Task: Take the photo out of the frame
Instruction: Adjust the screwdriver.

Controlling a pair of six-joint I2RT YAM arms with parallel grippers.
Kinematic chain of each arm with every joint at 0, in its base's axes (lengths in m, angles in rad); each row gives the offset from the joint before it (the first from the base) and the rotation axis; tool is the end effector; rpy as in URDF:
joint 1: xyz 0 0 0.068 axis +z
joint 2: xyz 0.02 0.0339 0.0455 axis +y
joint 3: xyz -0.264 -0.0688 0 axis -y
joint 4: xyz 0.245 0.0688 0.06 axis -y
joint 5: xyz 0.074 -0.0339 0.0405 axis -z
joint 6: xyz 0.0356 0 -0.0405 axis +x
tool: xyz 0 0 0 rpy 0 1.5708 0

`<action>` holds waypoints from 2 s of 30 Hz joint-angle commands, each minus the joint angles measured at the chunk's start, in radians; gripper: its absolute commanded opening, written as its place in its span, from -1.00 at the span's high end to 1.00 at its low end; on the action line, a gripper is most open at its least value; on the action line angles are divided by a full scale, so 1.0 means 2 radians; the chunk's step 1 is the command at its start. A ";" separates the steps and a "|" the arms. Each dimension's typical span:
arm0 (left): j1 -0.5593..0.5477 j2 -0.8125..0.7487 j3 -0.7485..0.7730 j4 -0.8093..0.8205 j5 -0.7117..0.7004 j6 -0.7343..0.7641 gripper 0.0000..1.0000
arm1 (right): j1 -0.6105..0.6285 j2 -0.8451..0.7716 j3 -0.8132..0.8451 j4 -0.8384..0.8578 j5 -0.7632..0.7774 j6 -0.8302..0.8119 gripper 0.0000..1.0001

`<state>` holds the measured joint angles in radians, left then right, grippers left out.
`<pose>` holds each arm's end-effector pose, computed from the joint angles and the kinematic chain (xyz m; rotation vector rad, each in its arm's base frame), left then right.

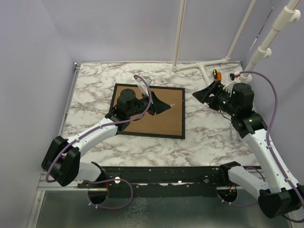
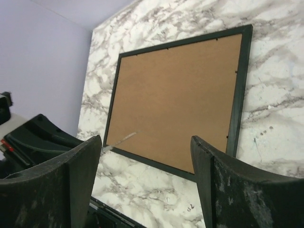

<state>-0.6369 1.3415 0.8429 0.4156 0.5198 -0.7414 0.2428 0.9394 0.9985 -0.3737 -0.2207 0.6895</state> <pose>0.2374 -0.1976 0.2974 0.3481 1.8325 -1.4320 0.2006 0.0577 0.3673 0.2804 1.9469 0.8340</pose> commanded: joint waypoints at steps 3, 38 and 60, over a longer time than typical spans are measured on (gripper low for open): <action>0.003 -0.010 0.024 -0.107 -0.104 0.087 1.00 | -0.001 0.018 -0.025 -0.018 0.017 0.000 -0.46; 0.042 0.338 0.310 -0.229 -0.066 0.020 1.00 | -0.041 0.333 -0.062 0.270 0.001 0.019 0.41; 0.110 0.229 0.226 -0.232 0.105 -0.050 1.00 | -0.050 0.228 -0.182 0.531 -0.179 -0.076 0.20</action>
<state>-0.4671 1.9278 1.3418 -0.0544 0.5900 -0.7792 0.1509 1.4784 0.6731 0.4721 -0.4656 0.5987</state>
